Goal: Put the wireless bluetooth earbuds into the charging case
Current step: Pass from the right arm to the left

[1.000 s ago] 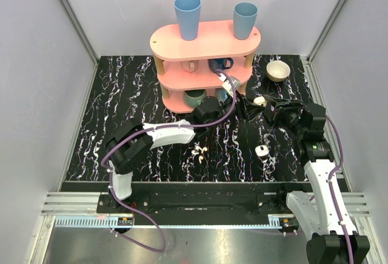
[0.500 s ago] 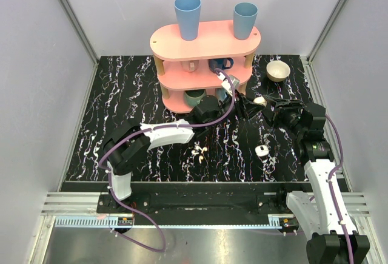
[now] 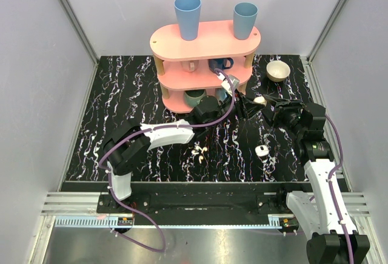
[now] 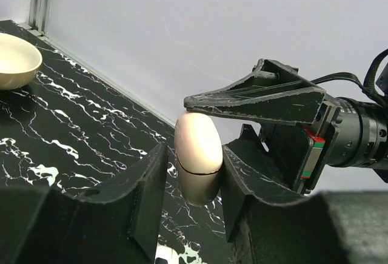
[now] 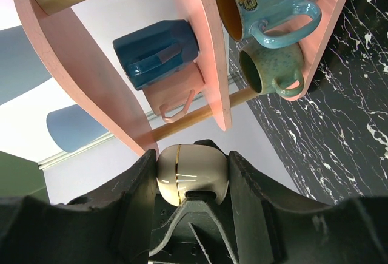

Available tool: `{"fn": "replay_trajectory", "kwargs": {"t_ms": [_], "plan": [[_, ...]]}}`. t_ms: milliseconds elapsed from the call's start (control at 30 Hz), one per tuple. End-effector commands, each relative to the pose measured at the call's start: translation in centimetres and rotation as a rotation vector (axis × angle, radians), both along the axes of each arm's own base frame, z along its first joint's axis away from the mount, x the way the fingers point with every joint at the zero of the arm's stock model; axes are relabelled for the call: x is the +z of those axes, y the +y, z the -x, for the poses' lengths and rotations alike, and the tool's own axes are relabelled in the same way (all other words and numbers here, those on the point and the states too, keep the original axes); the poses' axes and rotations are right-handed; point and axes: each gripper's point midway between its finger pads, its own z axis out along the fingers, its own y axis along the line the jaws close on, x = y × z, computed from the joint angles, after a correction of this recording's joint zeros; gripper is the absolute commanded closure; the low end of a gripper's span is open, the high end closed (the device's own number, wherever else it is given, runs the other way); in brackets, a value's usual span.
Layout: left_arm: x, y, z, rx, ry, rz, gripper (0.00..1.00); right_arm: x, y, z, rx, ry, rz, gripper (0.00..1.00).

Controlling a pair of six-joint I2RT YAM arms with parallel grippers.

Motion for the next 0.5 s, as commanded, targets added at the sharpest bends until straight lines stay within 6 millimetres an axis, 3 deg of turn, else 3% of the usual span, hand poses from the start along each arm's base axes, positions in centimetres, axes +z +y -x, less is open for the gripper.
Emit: {"fn": "replay_trajectory", "kwargs": {"t_ms": [0, 467], "plan": [[4.46, 1.03, -0.01, 0.024, -0.069, 0.107, 0.57, 2.67, 0.56, 0.0, 0.026, -0.08, -0.023, 1.0], [3.88, 0.92, 0.12, 0.018, -0.057, 0.104, 0.55, 3.0, 0.5, -0.13, 0.02, -0.096, -0.033, 1.0]]}}
